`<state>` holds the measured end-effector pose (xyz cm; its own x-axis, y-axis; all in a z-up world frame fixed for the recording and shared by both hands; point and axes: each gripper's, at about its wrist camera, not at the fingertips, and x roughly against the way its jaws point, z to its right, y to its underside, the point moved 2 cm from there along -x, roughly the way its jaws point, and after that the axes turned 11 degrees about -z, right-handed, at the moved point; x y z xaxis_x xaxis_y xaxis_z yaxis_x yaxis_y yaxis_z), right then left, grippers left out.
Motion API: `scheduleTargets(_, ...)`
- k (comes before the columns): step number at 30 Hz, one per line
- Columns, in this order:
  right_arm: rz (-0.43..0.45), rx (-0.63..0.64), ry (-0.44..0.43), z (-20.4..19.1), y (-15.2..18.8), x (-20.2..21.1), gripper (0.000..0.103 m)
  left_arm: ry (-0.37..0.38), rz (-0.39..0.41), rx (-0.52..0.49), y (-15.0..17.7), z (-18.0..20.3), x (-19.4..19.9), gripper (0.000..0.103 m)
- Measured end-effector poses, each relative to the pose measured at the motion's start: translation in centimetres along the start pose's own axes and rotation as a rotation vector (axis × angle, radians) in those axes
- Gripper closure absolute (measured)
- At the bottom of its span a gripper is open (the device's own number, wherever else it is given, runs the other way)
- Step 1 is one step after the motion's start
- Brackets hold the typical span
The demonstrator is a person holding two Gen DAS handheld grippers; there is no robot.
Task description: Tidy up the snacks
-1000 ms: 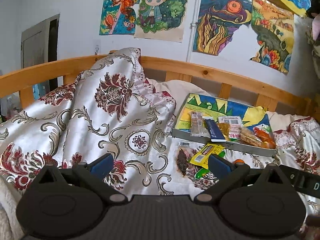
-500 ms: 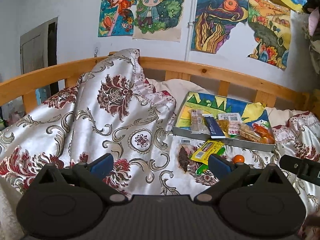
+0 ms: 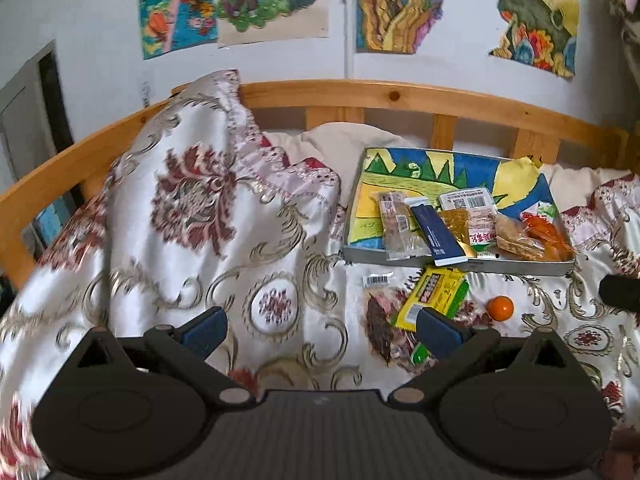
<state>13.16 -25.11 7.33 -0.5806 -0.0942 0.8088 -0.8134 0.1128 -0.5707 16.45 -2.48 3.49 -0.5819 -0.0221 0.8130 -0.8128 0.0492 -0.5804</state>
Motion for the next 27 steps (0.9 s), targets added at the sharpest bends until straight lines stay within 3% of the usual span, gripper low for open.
scheduleTargets(7,0.004,0.130,0.019,1.2,-4.0,-3.0,0.001,0.027,-0.030,-0.088,-2.2,1.0,-4.8,0.001)
scheduleTargets(13,-0.010,0.212,0.011,2.9,-5.1,-7.8,0.001,0.084,-0.077,-0.080,-2.6,0.8,-9.6,0.001)
scheduleTargets(16,-0.045,0.232,-0.004,2.9,-5.4,-9.8,0.001,0.094,-0.117,-0.052,-3.0,0.8,-11.6,0.001)
scheduleTargets(20,-0.128,0.348,0.027,1.6,-5.4,-12.7,0.001,0.110,-0.088,-0.027,-3.9,1.4,-13.0,0.001)
scheduleTargets(23,-0.162,0.469,0.063,0.6,-4.7,-14.5,0.001,0.119,-0.071,-0.075,-4.3,2.5,-14.0,0.001)
scheduleTargets(27,-0.227,0.513,0.086,0.4,-3.8,-16.4,0.001,0.105,-0.091,-0.144,-3.7,3.5,-15.5,0.001)
